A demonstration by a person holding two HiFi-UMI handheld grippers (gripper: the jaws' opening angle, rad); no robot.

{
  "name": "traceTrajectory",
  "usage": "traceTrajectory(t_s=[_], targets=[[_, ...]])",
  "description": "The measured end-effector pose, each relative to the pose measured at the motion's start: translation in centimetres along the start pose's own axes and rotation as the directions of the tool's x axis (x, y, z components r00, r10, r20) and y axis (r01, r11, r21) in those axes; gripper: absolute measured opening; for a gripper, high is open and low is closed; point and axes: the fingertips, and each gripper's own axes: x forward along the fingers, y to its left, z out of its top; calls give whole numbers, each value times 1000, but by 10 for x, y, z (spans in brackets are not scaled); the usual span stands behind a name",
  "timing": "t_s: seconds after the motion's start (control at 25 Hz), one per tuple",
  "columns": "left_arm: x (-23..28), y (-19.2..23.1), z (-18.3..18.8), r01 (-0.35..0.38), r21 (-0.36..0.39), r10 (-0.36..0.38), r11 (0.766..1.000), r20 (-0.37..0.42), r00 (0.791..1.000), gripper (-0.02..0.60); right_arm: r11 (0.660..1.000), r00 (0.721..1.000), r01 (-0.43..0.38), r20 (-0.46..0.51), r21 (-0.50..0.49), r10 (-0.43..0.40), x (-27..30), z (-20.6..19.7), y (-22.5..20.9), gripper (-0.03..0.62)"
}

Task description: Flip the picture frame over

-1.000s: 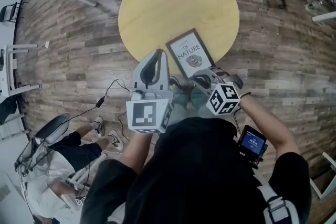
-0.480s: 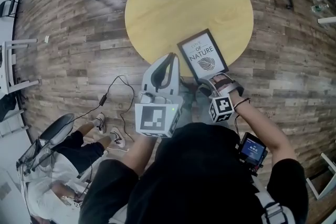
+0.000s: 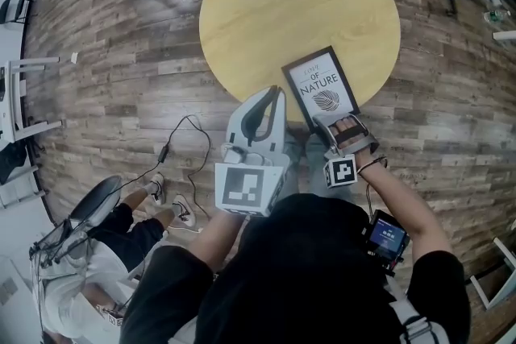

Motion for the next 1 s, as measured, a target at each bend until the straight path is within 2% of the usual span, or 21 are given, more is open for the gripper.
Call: traceTrajectory(t_s=[0.2,0.32,0.48,0.64,0.88,1.0], targets=[[-3,2,-2,-14,13,14,1000,-23,1000,34,999,999,31,-10,-29,-31,1,0,-5,191],[-2,0,1,-4,6,4,1000,-7,1000,35,999,999,34,20,-19,-33,-4,5,-13,173],[-2,-3,2,5,31,-5,1000,-13,1000,34,998,995,62,72,29,-64,-20,18,-33,143],[-5,-5,12,16,23,-17,1000,18,1000,34,992,987,109,110,64,-115,-35,32,-63,112],[-13,-7,23,18,77,-22,997,49,999,34,976,973,154,149,156,-178,-57,43,-110,94],[-16,-9,32,12,64,-15,998,61,998,35,965,964,168,172,204,-204,-66,50,-131,87]])
